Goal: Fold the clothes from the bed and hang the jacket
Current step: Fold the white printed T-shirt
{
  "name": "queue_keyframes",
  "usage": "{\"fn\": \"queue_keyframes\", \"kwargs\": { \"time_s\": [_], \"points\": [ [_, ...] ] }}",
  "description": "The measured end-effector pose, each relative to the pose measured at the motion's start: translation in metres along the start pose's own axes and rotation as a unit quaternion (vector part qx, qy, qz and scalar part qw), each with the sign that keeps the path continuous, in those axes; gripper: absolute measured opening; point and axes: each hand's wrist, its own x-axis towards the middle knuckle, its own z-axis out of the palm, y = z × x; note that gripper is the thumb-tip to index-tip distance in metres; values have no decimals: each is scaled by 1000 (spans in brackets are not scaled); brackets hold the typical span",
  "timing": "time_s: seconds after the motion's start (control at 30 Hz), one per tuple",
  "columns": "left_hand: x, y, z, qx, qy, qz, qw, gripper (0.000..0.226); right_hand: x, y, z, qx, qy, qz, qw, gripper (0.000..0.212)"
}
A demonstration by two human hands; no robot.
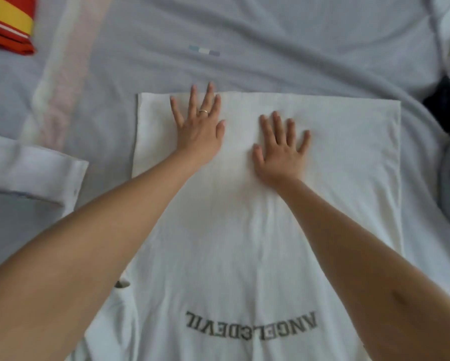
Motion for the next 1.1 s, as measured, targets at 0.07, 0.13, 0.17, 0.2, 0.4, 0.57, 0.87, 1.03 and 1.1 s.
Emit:
{"fn": "queue_keyframes", "kwargs": {
  "time_s": [0.07,0.13,0.17,0.2,0.4,0.57,0.87,1.03,1.1],
  "points": [
    [-52,39,7,-40,56,86,994,59,-22,19,-8,12,-16,-39,999,62],
    [-109,62,22,-36,62,169,983,62,-55,50,-10,9,2,-100,995,59],
    [-135,71,29,-31,44,196,979,62,-73,76,-11,-8,9,-114,993,59],
    [-161,82,40,-27,31,217,975,63,-96,114,-13,-28,12,-107,994,59],
    [-194,75,65,-29,18,159,987,58,-82,221,-44,9,45,135,990,56],
    [-224,119,56,-72,-9,82,994,64,-175,152,-17,-27,49,-110,992,58],
    [-399,121,86,8,-38,177,983,62,-327,269,-3,48,-30,178,982,60],
    [-450,133,80,-5,-110,196,974,64,-352,264,-21,310,12,250,917,35],
    [-476,128,80,5,-135,298,945,64,-361,259,-23,398,-48,270,875,23]
  ]
}}
